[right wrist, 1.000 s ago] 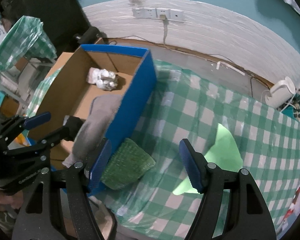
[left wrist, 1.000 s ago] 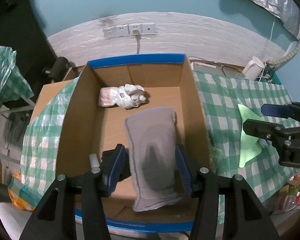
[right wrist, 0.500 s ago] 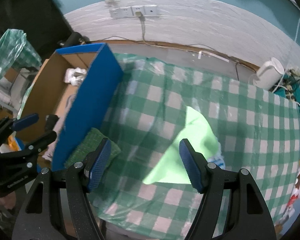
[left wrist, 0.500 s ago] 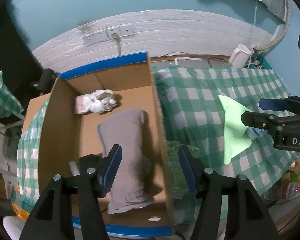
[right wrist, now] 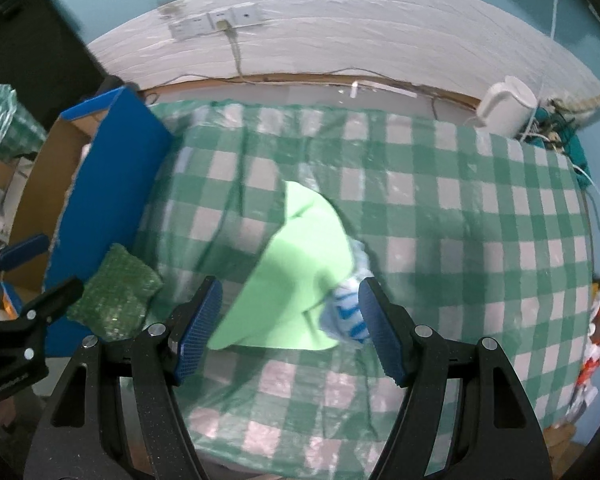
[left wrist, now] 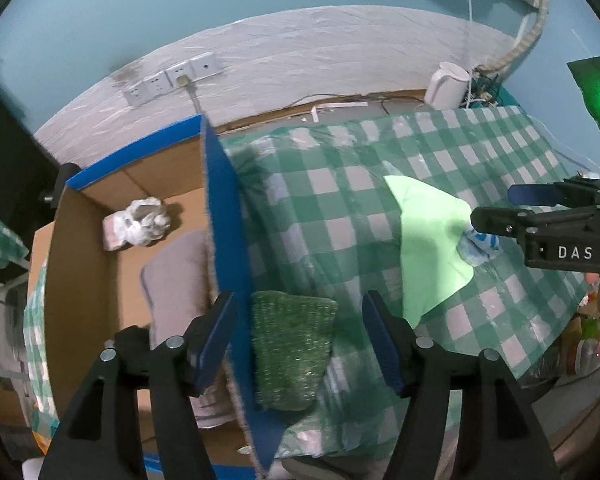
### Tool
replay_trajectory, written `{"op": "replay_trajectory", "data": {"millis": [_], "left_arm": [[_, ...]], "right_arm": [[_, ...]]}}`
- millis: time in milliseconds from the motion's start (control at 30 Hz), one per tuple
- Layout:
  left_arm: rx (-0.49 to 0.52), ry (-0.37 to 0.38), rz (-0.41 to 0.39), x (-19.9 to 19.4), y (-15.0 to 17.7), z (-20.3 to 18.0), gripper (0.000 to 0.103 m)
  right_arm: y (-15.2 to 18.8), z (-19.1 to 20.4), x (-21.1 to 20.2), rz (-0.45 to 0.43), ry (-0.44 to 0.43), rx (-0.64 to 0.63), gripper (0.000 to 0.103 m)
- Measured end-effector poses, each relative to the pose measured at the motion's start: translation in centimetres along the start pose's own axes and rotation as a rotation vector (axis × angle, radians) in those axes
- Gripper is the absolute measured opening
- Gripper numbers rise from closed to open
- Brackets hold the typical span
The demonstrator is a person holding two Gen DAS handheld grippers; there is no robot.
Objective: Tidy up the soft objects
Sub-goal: 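Grasp the blue-and-white striped bag bundle with the right gripper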
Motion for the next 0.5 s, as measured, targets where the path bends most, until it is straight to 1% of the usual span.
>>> {"op": "replay_trajectory", "data": {"millis": [167, 333, 500], "left_arm": [[0.024, 0.019, 0.02, 1.1, -0.6, -1.8, 0.066], [0.025, 0.038, 0.049, 2.8, -1.3, -3.3, 0.066], [0.013, 0.077, 0.082, 4.4, -1.8, -4.5, 0.066]], "right_arm": [[0.4, -1.9, 1.0, 0.021, 0.013, 0.024, 0.071], [1.0, -3.7, 2.6, 0.063, 0.002, 0.065, 0.071], [1.6, -4.0, 3.8, 0.086, -0.009, 0.061, 0.071]]}}
Point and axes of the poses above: each gripper's, at about its wrist camera, not at the fingertips, and x roughly the way its jaws point, z to its left, y to its underside, the point moved 1 cm from there along x, roughly the way its jaws point, and after that the axes turned 4 degrees about x, right-handed, at the moved point
